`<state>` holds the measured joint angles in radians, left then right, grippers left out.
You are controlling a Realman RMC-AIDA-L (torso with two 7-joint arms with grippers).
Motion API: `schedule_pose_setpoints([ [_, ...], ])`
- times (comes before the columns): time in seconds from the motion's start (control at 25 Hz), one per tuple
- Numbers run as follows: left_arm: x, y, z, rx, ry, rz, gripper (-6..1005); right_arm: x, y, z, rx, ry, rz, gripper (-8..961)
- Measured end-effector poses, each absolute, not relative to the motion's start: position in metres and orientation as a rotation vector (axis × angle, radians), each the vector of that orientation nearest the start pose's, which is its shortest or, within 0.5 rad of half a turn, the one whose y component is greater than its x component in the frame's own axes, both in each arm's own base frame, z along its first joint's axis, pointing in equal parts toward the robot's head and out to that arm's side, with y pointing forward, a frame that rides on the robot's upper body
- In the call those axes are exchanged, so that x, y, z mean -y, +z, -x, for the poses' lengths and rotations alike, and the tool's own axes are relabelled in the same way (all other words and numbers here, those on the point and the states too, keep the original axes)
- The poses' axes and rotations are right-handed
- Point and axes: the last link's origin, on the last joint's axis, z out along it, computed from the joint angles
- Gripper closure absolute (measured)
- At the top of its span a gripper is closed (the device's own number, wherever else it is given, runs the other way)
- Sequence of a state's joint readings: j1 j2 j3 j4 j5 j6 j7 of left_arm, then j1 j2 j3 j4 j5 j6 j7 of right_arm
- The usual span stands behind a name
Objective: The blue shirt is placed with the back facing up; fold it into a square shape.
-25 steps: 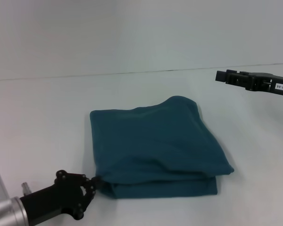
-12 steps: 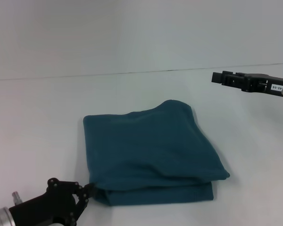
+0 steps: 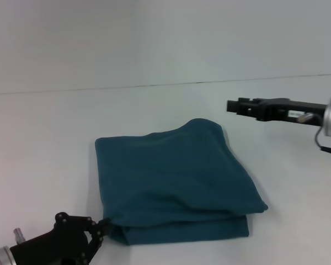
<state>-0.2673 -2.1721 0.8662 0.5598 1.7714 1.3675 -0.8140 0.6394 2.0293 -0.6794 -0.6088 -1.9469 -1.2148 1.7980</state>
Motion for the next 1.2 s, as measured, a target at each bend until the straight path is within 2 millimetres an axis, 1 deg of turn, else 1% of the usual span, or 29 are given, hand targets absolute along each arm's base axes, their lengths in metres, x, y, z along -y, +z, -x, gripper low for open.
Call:
schedule_pose_setpoints([
  [0.24,-0.259,-0.06,0.31,0.33,-0.604,2.582,957,-0.419,-0.003,-0.247,-1.251,0.589,2.269,484],
  [0.36,-0.259,-0.061,0.31,0.33,-0.604,2.584,956,-0.425,-0.013,-0.245,-1.341,0.495,2.232,483],
  [0.56,-0.259,-0.06,0.31,0.328,-0.604,2.584,953,-0.427,-0.015,-0.249,-1.468,0.384,2.18,482],
  [0.8,-0.26,-0.061,0.309,0.324,-0.603,2.585,949,-0.424,-0.013,-0.255,-1.514,0.397,2.152,481],
  [1.2,-0.261,-0.06,0.308,0.313,-0.603,2.591,944,-0.427,-0.026,-0.236,-1.498,0.418,2.192,483],
])
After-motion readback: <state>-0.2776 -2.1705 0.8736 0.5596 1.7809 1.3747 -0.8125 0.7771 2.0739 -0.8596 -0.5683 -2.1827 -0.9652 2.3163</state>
